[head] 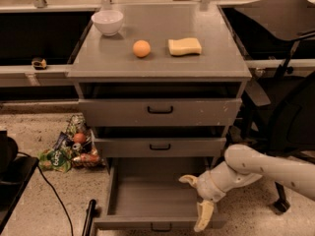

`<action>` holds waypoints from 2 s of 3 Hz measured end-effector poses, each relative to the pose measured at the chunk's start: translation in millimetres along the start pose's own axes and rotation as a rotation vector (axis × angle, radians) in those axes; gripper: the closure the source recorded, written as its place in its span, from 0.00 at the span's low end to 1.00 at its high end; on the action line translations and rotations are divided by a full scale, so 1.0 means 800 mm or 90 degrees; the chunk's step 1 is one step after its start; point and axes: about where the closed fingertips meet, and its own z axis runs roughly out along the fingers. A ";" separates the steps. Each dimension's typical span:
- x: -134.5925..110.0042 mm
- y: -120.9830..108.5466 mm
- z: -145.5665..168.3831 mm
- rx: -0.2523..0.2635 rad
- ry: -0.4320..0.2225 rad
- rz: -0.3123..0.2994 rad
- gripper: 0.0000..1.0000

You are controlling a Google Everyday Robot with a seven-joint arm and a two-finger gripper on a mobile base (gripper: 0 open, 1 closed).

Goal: Close bottom drawer

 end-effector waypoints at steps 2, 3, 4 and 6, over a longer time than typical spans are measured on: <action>0.042 -0.010 0.059 -0.032 -0.035 0.004 0.00; 0.051 -0.012 0.071 -0.035 -0.041 -0.015 0.00; 0.085 -0.026 0.099 -0.049 -0.035 -0.054 0.19; 0.173 -0.034 0.147 -0.049 -0.013 -0.050 0.65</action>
Offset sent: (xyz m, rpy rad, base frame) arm 0.0024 0.0044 -0.0428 0.0363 0.0281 0.0190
